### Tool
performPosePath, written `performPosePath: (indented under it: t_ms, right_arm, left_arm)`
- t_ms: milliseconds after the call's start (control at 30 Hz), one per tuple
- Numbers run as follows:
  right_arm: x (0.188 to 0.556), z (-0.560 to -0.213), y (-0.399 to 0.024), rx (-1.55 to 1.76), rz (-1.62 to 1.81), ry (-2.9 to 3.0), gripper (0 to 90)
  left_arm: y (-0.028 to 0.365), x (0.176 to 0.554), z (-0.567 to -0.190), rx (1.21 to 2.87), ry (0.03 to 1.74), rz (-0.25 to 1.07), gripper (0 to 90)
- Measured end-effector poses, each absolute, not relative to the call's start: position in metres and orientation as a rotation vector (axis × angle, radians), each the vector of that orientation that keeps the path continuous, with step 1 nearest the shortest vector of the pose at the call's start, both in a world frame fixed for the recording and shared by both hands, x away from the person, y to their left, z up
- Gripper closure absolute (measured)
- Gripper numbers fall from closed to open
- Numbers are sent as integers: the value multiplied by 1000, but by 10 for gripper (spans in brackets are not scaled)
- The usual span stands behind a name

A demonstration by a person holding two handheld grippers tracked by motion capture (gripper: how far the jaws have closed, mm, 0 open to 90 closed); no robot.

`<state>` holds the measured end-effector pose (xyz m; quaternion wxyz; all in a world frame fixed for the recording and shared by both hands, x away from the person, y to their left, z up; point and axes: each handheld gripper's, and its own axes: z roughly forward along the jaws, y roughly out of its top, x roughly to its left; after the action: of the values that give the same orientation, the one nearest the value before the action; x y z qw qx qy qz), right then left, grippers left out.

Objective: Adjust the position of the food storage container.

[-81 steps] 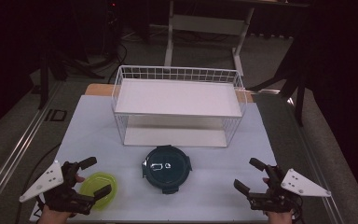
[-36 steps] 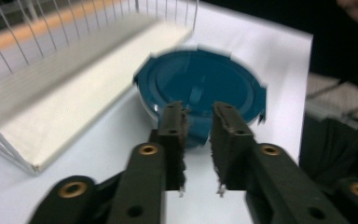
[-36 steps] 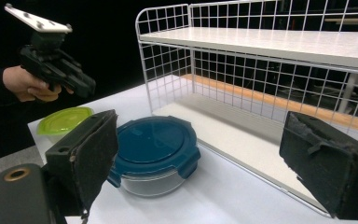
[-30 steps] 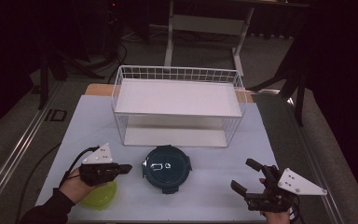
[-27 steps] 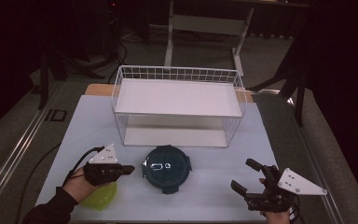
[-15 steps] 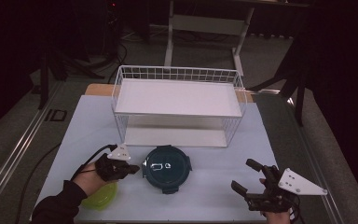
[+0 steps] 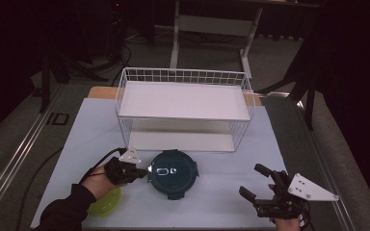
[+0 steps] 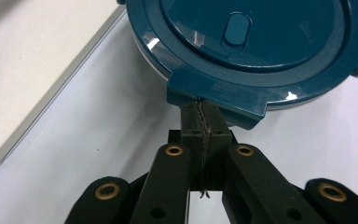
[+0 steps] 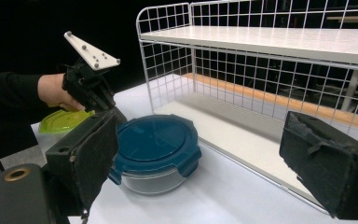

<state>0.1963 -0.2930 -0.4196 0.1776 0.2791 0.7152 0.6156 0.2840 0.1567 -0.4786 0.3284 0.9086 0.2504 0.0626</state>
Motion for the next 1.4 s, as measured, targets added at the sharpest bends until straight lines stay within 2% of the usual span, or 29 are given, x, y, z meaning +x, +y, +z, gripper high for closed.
performPosePath:
  t_ms: [300, 1400]
  right_arm:
    - [197, -420, -293, 788, 1742, 2027, 111]
    - [197, -421, -293, 786, 1753, 2035, 111]
  left_arm:
    - [145, 291, -478, 2375, 670, 162, 894]
    - [83, 299, -475, 2422, 564, 123, 894]
